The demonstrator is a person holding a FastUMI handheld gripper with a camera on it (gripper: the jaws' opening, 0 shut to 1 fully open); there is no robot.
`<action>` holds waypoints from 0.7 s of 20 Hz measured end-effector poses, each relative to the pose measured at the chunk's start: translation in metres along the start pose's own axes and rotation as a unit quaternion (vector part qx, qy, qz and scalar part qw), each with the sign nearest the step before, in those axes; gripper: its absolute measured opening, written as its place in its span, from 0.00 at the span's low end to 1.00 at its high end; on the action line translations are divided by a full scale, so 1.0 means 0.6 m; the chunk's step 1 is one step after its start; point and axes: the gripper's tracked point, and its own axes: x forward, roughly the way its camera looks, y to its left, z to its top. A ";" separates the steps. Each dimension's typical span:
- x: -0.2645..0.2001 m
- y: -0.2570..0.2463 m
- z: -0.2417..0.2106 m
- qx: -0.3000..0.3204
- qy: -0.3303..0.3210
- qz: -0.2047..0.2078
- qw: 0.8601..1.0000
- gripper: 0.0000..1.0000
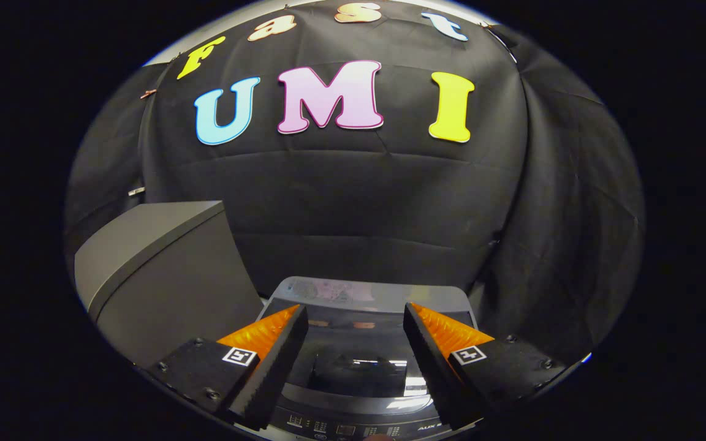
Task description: Put the clothes into the washing machine and then close the washing machine lid.
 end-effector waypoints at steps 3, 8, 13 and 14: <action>0.010 -0.003 -0.022 0.005 0.019 -0.001 1.000 0.99; 0.006 -0.001 -0.005 0.006 -0.004 -0.006 1.000 0.99; -0.023 -0.003 0.012 0.016 -0.074 -0.016 0.997 0.99; -0.037 0.002 0.031 0.020 -0.092 -0.014 0.995 1.00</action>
